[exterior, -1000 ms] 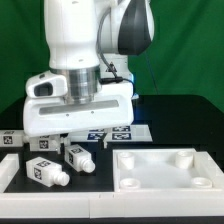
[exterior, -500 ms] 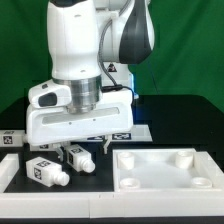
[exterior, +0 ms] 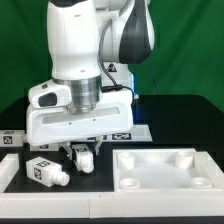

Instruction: Assemble one leg

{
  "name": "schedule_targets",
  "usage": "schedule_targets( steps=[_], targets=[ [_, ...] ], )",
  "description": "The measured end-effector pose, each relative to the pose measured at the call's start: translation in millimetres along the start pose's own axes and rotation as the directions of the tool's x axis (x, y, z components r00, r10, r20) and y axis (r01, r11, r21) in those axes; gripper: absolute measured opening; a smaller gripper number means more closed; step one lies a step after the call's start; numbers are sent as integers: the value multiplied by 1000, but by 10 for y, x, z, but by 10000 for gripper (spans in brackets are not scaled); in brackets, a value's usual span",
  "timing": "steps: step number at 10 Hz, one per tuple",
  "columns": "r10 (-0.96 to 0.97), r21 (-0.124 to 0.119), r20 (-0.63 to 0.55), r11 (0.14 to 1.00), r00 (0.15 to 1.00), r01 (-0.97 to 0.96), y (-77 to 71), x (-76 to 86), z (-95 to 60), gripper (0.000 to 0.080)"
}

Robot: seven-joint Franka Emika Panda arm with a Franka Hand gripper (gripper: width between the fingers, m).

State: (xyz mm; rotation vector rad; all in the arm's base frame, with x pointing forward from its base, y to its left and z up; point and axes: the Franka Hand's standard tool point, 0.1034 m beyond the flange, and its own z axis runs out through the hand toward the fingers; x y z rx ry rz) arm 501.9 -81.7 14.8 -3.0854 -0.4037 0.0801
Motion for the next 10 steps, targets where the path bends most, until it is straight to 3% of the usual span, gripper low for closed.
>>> schedule_targets(
  steps=[2, 4, 8, 9, 10],
  targets=[
    [-116, -5, -8, 993, 993, 116, -38, -117, -170, 284],
    [-178, -15, -31, 984, 984, 177, -330, -236, -447, 284],
    [-182, -13, -30, 983, 983, 182, -363, -251, -446, 285],
    [-224, -30, -45, 974, 974, 223, -397, -248, -439, 285],
    [-339, -73, -82, 940, 937, 333, -576, -348, -385, 285]
  ],
)
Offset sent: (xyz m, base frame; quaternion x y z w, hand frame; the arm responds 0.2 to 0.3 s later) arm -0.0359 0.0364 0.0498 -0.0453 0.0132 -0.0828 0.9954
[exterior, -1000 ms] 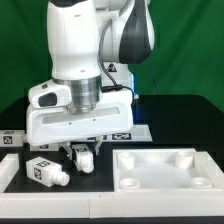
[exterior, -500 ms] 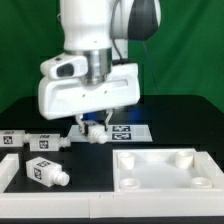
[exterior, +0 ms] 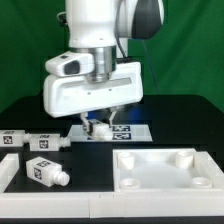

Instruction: Assemble one leg

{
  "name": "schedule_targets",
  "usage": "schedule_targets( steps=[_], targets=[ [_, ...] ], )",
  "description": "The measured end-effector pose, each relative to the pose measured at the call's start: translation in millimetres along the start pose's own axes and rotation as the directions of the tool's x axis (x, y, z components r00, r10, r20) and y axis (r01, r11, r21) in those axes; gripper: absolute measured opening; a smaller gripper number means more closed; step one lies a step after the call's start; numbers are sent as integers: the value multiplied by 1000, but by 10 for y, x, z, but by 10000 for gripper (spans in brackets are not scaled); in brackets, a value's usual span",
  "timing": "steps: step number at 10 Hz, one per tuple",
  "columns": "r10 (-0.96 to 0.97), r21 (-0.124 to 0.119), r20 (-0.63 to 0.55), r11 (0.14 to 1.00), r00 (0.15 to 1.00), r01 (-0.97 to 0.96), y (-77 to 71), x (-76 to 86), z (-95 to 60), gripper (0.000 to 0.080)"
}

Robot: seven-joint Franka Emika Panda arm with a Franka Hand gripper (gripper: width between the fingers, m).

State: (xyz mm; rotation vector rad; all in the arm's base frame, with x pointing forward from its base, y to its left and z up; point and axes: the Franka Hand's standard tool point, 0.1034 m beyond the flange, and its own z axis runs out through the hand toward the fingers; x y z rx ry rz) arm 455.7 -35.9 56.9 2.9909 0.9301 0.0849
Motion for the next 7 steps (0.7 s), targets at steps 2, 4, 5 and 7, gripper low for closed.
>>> schedule_targets(
  steps=[2, 4, 5, 7],
  targets=[
    [-299, -24, -9, 954, 954, 299, -273, -83, 53, 285],
    [-445, -53, -13, 894, 895, 444, -301, -92, 58, 285],
    [-477, -54, -9, 878, 879, 476, -296, -100, 61, 285],
    [-672, -75, 1, 739, 741, 670, -352, -67, 76, 285]
  ],
)
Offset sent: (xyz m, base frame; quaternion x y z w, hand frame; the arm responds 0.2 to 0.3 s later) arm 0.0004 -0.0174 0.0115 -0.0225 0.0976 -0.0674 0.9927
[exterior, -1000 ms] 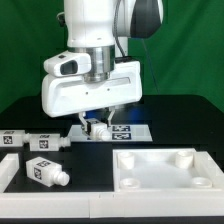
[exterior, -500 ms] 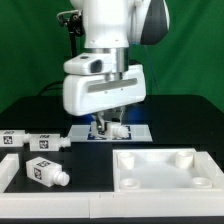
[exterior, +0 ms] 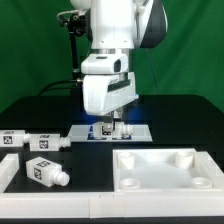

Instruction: Assemble one leg

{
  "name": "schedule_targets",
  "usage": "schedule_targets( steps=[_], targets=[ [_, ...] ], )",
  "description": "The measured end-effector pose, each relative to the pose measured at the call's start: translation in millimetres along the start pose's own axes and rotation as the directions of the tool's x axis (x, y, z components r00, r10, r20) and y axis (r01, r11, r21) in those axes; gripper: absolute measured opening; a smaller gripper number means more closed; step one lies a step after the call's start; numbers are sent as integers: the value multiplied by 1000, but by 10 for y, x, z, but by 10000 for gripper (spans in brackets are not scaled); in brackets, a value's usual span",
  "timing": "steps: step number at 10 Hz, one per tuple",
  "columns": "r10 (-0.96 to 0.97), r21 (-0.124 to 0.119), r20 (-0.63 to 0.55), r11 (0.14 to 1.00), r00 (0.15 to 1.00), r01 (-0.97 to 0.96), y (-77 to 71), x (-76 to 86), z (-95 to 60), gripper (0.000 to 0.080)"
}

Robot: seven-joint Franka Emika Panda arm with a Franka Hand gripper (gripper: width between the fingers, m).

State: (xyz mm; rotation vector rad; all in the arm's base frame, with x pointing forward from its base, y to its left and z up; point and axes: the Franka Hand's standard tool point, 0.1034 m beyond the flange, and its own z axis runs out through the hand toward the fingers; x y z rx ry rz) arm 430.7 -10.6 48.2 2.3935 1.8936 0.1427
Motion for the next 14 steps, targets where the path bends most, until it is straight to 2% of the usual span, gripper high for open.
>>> schedule_targets(
  steps=[1, 2, 3, 4, 6, 7, 8, 9, 10, 12, 14],
  targets=[
    [-176, -25, -18, 984, 984, 176, -115, 143, 43, 285],
    [-238, -31, -34, 971, 971, 237, -209, 336, 58, 285],
    [-382, -41, -34, 924, 924, 380, -235, 458, 45, 285],
    [-440, -54, -29, 897, 898, 438, -201, 417, 14, 285],
    [-499, -51, -26, 866, 866, 498, -218, 401, 31, 285],
    [-584, -55, -22, 811, 812, 582, -234, 380, 40, 285],
    [-761, -68, -18, 648, 649, 758, -302, 299, 86, 285],
    [-837, -73, -24, 547, 547, 834, -373, 298, 130, 285],
    [-884, -94, -25, 467, 467, 879, -421, 379, 136, 285],
    [-974, -116, 2, 223, 225, 968, -453, 418, 110, 285],
    [-980, -113, 1, 198, 200, 974, -466, 405, 119, 285]
  ],
)
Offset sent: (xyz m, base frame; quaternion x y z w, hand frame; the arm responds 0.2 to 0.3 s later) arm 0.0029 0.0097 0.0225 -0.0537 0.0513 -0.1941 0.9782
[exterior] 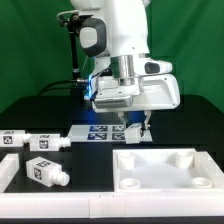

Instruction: Assemble one leg

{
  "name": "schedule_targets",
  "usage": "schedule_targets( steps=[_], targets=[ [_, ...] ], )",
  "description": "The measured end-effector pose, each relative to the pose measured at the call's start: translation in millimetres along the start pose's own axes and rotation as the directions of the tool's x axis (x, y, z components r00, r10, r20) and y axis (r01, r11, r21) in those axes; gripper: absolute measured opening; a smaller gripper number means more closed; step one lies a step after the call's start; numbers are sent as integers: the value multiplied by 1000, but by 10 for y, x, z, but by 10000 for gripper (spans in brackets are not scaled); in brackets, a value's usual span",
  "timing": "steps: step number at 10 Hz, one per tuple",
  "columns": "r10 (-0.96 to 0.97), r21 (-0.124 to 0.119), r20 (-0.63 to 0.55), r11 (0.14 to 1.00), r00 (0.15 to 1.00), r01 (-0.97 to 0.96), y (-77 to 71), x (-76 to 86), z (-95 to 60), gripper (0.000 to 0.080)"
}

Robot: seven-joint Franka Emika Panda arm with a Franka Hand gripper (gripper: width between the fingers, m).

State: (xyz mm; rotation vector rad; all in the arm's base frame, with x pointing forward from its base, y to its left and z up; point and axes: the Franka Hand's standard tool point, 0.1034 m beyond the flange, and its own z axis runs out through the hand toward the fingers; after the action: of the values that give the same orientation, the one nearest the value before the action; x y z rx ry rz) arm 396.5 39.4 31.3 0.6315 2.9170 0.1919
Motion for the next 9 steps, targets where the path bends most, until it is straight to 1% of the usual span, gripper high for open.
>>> schedule_targets(
  steps=[3, 4, 6, 7, 8, 9],
  targets=[
    [3, -3, 0, 1000, 1000, -3, -4, 0, 2, 286],
    [7, -9, -3, 1000, 1000, -7, -19, 7, 19, 286],
    [24, -13, -16, 1000, 1000, -24, -72, 37, 85, 286],
    [35, -20, -24, 999, 999, -35, -97, 56, 125, 286],
    [48, -39, -23, 998, 999, -49, -92, 51, 140, 286],
    [55, -41, -23, 998, 998, -56, -93, 49, 140, 286]
  ],
)
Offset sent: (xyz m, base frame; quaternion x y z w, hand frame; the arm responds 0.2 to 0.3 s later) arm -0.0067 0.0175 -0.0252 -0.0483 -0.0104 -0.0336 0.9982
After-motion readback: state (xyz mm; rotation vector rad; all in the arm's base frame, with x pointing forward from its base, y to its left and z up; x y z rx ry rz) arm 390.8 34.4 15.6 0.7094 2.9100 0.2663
